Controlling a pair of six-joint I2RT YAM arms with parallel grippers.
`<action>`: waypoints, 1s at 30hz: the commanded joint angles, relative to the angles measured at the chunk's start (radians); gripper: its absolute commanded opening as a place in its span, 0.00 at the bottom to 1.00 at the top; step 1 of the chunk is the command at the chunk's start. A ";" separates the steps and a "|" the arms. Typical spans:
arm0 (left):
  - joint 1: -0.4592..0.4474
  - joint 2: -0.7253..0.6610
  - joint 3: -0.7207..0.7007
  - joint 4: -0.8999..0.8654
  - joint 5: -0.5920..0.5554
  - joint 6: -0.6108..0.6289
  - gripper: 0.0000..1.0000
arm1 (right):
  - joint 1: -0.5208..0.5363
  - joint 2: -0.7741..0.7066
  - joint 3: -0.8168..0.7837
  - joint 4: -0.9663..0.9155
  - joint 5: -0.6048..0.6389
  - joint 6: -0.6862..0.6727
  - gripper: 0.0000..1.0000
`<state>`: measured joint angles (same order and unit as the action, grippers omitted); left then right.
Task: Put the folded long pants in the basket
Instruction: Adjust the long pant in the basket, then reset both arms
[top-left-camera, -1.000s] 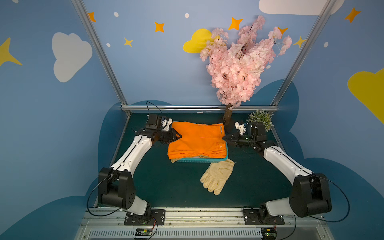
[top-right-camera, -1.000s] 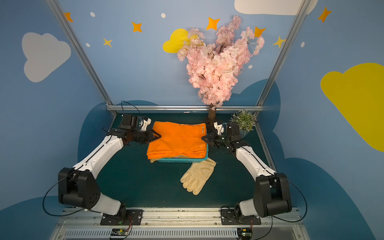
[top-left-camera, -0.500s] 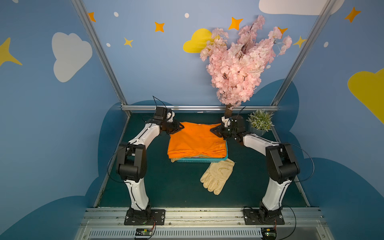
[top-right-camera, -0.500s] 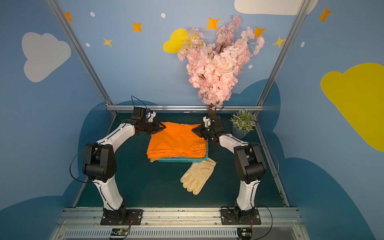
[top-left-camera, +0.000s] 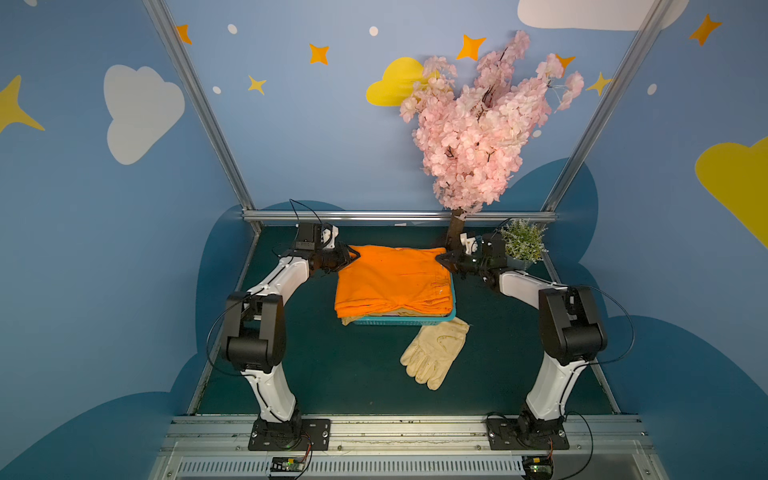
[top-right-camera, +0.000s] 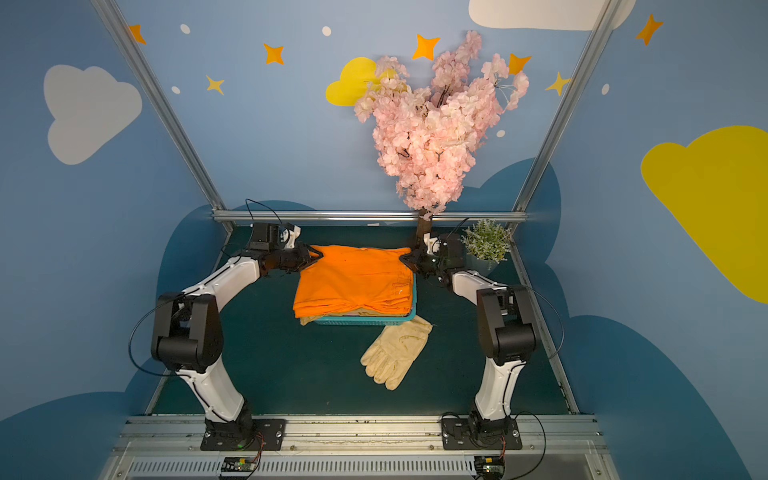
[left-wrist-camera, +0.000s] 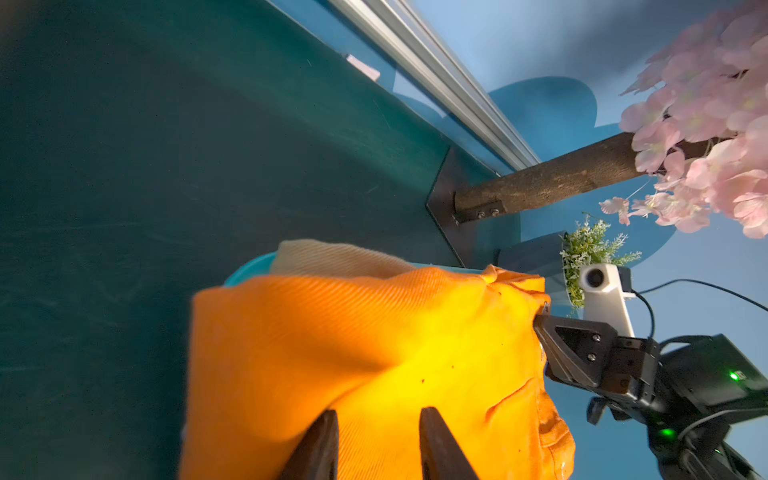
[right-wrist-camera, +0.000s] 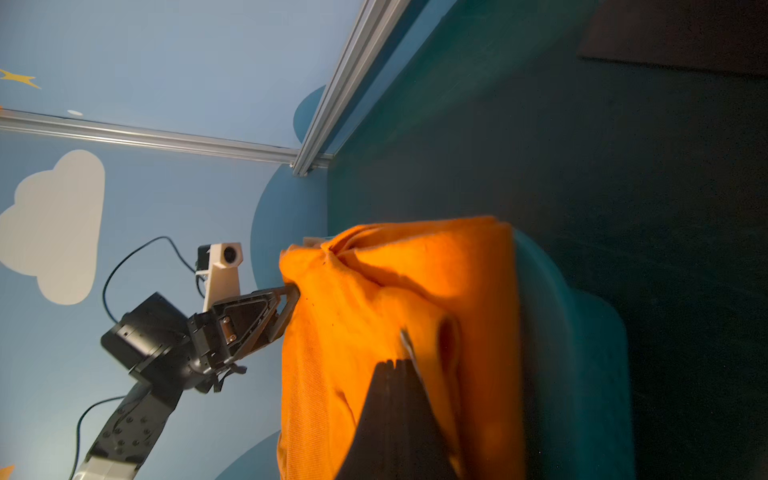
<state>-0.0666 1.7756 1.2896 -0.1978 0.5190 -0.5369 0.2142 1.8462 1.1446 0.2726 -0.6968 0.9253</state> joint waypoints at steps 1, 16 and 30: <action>0.029 -0.135 -0.130 -0.003 -0.187 0.042 0.44 | -0.025 -0.169 -0.033 -0.201 0.042 -0.170 0.06; -0.087 -0.772 -0.862 0.516 -0.891 0.357 0.80 | -0.043 -0.775 -0.609 -0.216 0.942 -0.651 0.75; -0.041 -0.299 -0.887 0.988 -0.852 0.578 0.81 | -0.110 -0.648 -0.799 0.265 1.016 -0.893 0.74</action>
<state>-0.1528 1.4570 0.4046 0.6003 -0.3428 0.0051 0.1158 1.1759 0.3931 0.2913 0.3370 0.1059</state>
